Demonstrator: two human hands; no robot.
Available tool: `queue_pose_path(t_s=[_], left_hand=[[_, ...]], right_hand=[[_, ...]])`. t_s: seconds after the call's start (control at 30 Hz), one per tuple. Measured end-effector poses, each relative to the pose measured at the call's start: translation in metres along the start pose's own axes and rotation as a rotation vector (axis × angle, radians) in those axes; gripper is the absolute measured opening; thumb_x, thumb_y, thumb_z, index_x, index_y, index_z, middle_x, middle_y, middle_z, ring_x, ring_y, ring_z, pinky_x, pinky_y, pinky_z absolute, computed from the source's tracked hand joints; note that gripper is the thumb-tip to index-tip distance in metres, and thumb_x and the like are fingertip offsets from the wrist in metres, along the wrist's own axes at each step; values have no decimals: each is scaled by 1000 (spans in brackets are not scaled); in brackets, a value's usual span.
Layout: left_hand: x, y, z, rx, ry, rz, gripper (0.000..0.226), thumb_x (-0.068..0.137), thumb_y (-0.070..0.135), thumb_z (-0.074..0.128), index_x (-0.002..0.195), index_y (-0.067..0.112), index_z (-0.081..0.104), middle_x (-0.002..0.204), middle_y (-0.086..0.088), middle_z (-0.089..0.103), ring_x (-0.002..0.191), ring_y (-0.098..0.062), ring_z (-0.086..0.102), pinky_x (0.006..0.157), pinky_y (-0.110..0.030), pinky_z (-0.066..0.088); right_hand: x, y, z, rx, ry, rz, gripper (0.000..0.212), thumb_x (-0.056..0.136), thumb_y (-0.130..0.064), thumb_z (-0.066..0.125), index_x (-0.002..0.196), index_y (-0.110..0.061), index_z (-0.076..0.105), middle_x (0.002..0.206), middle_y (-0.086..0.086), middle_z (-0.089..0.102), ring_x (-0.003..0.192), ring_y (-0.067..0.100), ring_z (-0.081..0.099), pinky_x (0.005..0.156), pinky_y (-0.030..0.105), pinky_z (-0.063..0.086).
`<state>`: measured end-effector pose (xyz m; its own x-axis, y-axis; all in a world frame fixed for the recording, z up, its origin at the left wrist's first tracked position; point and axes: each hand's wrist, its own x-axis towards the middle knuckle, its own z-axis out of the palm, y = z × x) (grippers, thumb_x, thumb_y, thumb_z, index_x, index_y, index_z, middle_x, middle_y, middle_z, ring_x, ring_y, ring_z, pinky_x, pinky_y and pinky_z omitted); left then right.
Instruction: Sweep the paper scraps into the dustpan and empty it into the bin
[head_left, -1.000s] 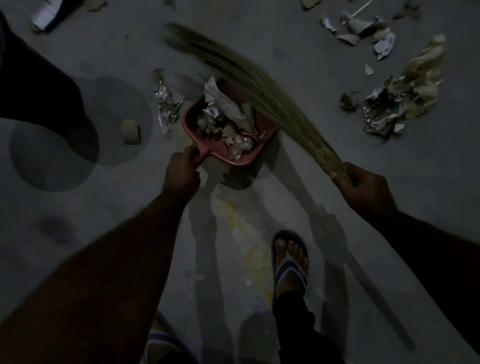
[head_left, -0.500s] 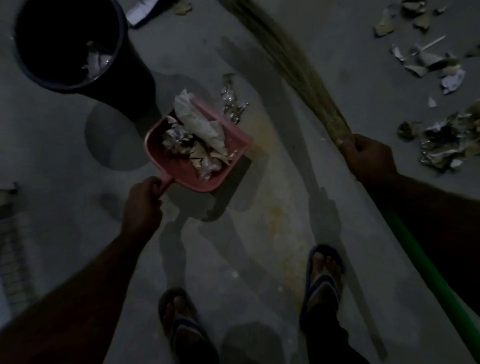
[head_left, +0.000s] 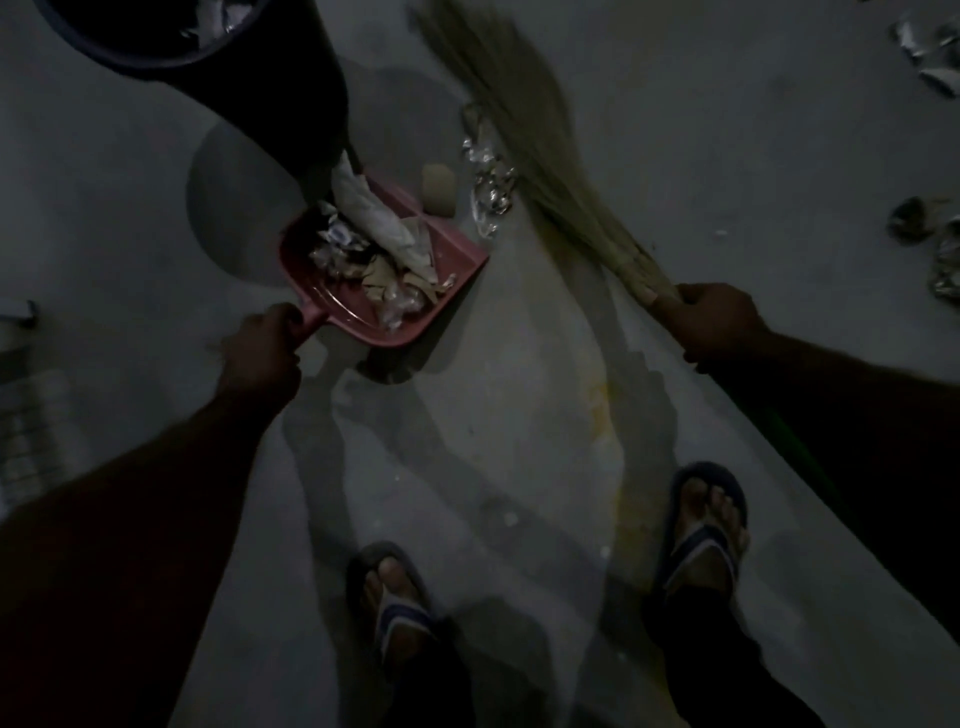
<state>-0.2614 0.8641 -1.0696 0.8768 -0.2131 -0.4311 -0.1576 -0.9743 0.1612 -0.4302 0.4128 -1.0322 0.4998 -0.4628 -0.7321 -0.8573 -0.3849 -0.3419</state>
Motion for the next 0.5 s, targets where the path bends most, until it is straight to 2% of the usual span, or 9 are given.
queue_pose_path(t_s=[0.13, 0.3, 0.4, 0.5], left_hand=[[16, 24, 2, -7, -22, 10, 56, 72, -4, 63, 119, 21, 50, 113, -20, 54, 101, -42, 55, 82, -43, 46], [23, 55, 0, -44, -21, 71, 57, 72, -5, 62, 120, 21, 49, 115, -19, 51, 102, -41, 55, 85, -42, 45], [20, 74, 3, -47, -4, 114, 55, 73, -6, 60, 121, 19, 49, 114, -20, 50, 100, -42, 55, 83, -42, 45], [14, 100, 3, -43, 21, 184, 54, 73, -7, 58, 119, 18, 49, 112, -20, 50, 97, -42, 54, 81, -43, 46]], right_hand=[[-14, 2, 19, 20, -91, 4, 50, 93, -56, 55, 122, -18, 68, 92, 13, 70, 71, 31, 70, 57, 39, 60], [-37, 23, 35, 34, -128, -66, 42, 92, -58, 57, 114, -24, 71, 83, 9, 70, 62, 26, 67, 47, 30, 52], [-50, 39, 30, 33, -76, -148, 34, 94, -56, 58, 105, -27, 73, 77, 8, 70, 62, 22, 67, 48, 32, 55], [-55, 60, 18, 33, 73, -237, 30, 95, -55, 57, 91, -29, 70, 72, 1, 68, 70, 19, 67, 62, 38, 57]])
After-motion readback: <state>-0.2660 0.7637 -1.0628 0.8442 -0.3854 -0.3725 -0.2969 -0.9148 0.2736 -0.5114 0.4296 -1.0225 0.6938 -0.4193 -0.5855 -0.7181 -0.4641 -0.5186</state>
